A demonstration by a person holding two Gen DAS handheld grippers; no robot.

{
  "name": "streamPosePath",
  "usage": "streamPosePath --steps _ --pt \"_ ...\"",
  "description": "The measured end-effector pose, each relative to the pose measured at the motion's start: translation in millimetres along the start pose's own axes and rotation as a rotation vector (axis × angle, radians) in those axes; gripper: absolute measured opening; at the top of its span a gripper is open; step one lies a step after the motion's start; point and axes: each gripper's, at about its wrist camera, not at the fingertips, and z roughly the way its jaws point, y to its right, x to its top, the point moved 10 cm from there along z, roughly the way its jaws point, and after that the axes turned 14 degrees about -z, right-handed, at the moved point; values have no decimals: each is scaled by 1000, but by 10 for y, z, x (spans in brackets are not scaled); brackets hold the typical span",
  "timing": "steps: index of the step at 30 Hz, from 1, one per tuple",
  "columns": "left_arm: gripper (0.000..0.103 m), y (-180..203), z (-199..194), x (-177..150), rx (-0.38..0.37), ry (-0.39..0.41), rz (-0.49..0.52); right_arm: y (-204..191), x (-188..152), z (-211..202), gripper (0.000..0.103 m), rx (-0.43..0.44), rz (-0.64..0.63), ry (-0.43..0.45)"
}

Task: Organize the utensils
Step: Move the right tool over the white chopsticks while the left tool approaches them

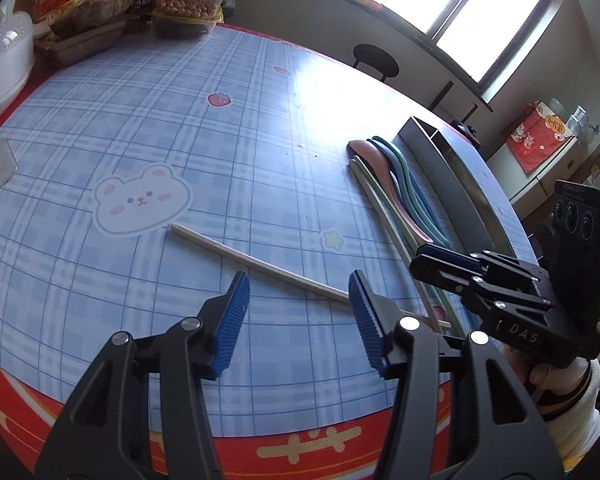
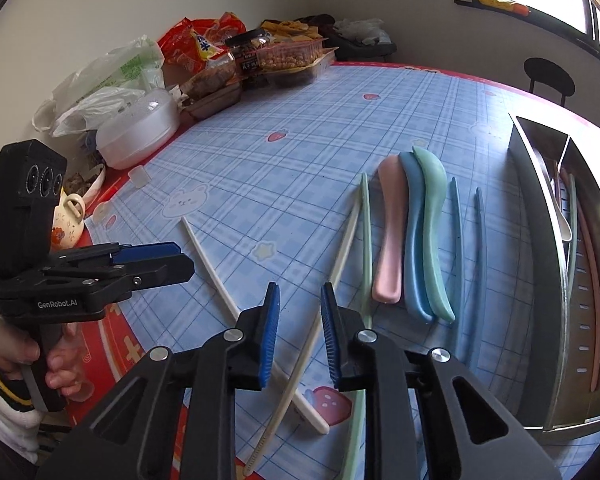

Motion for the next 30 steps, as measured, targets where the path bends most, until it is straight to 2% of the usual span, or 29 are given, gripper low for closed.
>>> streamPosePath --steps 9,11,12,13,19,30 --pt "53 36 149 77 49 1 -7 33 -19 162 21 17 -25 -60" --pt "57 51 179 97 62 -5 0 38 -11 174 21 26 -29 -61" --pt "57 61 189 100 68 -8 4 36 -4 179 20 29 -37 -61" --pt "57 71 204 111 77 -11 9 43 -1 183 14 21 -51 -61" --pt "57 111 306 205 117 -12 24 166 -10 143 6 47 5 -19" --pt "55 215 569 444 245 19 102 305 -13 86 6 131 106 39"
